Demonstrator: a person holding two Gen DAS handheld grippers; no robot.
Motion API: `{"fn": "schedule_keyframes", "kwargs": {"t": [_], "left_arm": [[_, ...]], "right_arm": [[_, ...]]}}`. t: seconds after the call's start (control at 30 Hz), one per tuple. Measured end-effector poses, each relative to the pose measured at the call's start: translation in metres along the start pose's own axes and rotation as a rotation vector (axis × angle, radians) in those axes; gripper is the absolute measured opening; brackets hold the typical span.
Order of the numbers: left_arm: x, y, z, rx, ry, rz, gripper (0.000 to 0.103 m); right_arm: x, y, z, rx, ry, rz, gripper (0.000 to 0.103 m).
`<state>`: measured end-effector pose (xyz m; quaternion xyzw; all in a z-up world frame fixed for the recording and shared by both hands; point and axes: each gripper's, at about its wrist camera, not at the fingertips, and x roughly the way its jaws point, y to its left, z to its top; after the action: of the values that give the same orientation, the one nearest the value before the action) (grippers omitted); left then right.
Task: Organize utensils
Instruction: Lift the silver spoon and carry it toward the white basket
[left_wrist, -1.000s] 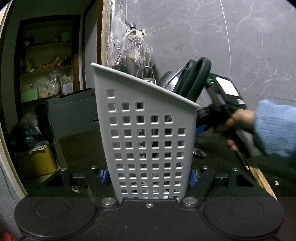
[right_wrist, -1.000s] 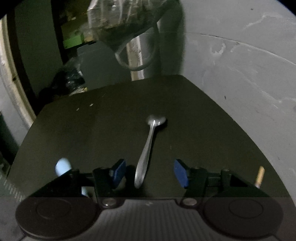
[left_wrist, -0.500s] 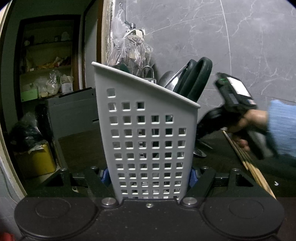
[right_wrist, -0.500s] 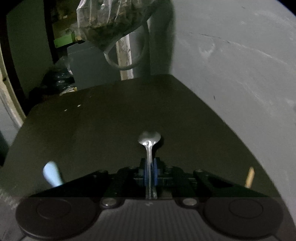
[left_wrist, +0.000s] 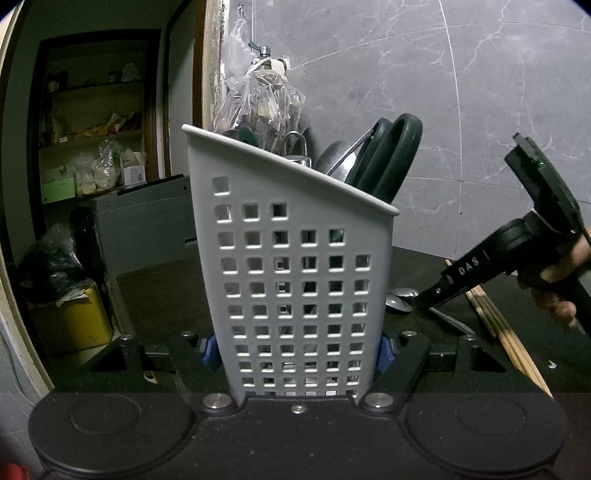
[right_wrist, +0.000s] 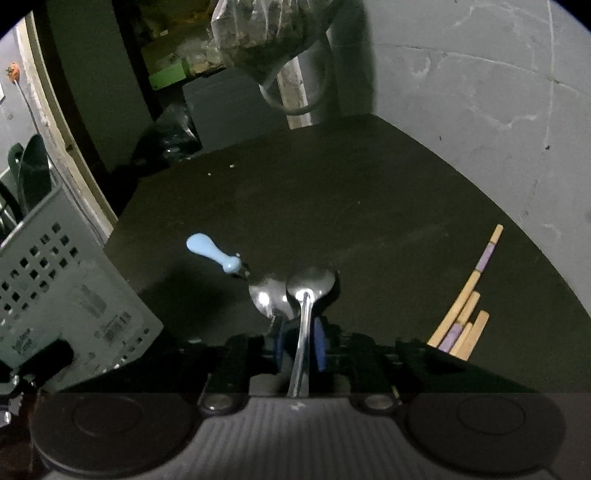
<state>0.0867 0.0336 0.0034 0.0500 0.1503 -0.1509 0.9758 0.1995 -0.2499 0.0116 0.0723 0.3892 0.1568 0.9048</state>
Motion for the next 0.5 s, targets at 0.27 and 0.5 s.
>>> {"fn": "schedule_keyframes", "kwargs": {"t": [0.27,0.5], "left_arm": [[0.000,-0.001,0.000,0.001,0.000,0.000,0.076],[0.000,-0.001,0.000,0.000,0.001,-0.001,0.076]], "right_arm": [[0.016,-0.017,0.012,0.097,0.016,0.114,0.017],[0.008,-0.004,0.003,-0.002,-0.007,0.058,0.006]]}}
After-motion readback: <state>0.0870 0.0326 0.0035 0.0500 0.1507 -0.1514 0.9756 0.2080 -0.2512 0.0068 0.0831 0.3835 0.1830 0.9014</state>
